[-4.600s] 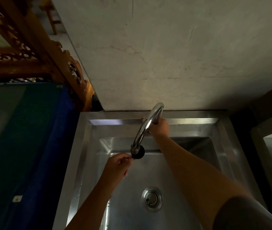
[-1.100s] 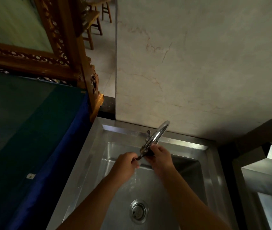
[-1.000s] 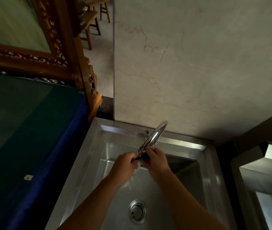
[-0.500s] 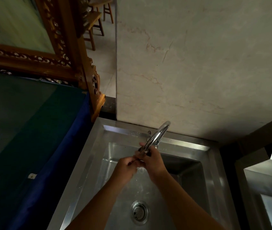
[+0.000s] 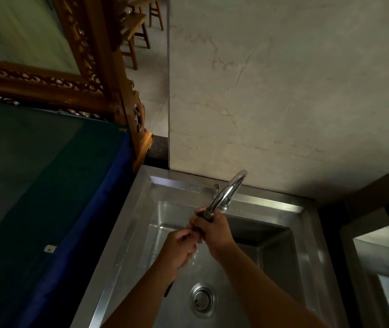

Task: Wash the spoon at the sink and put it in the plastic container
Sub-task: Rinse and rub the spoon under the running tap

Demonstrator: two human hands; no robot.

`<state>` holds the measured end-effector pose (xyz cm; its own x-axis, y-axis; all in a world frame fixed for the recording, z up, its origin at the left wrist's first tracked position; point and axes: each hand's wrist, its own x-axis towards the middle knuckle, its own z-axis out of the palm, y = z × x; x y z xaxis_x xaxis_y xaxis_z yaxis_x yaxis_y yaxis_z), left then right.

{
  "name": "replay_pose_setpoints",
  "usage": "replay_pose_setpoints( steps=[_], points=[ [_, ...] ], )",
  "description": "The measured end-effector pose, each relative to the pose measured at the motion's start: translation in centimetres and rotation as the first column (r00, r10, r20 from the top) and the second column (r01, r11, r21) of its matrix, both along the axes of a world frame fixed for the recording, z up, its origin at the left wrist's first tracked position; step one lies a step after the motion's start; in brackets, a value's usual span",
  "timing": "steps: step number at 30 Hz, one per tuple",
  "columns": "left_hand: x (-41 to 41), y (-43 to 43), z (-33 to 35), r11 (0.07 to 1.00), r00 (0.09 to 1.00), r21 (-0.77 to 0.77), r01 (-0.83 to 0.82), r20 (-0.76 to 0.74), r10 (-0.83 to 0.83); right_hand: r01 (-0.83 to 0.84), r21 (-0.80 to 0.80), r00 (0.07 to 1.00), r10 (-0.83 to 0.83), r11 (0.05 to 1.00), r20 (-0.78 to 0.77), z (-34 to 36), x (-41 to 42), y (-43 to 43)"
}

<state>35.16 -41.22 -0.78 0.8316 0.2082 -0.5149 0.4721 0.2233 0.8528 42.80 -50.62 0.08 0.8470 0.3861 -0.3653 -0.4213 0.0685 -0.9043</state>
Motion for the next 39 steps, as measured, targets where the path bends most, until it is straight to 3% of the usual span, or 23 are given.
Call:
replay_pose_setpoints(
  steps=[5,7,9,12,16,20,26,35,39],
  points=[
    [0.6,-1.4,0.4,0.999,1.0,0.045,-0.005,0.023,0.004,0.151,-0.125,0.982,-0.164,0.981,-0.094,-0.8,0.5,0.0],
    [0.7,-1.8,0.3,0.996,1.0,0.09,0.001,0.021,-0.003,0.196,-0.135,0.955,-0.22,0.971,-0.199,-1.0,0.9,0.0],
    [0.7,-1.9,0.1,0.989,0.999,0.146,0.015,0.025,-0.019,0.236,-0.081,0.905,-0.249,0.968,-0.344,-1.0,1.2,0.1],
    [0.5,-1.4,-0.2,0.985,0.999,0.17,0.03,0.026,-0.035,0.204,0.093,0.902,-0.15,0.975,-0.404,-0.8,1.3,0.0],
    [0.2,-0.9,0.0,0.999,0.999,-0.006,0.036,-0.007,-0.036,0.058,0.234,0.941,0.025,0.971,-0.338,-0.5,1.3,-1.2],
    [0.3,-0.5,0.2,0.975,0.998,-0.217,0.048,-0.022,-0.054,0.017,0.255,0.97,0.047,0.967,-0.24,-0.7,1.2,-2.4],
    [0.3,-0.8,0.2,0.97,0.992,-0.21,0.125,0.006,-0.127,-0.088,0.116,0.991,0.1,0.989,-0.093,-0.9,1.1,-3.5],
    [0.9,-1.0,0.2,0.987,0.985,0.059,0.147,0.079,-0.151,-0.038,-0.039,0.993,0.033,0.999,-0.112,-1.8,0.6,-2.4],
    [1.3,-0.9,0.1,0.996,0.989,0.024,0.091,0.112,-0.093,-0.052,-0.028,0.992,0.049,0.998,-0.112,-1.8,0.1,-1.0]
  ],
)
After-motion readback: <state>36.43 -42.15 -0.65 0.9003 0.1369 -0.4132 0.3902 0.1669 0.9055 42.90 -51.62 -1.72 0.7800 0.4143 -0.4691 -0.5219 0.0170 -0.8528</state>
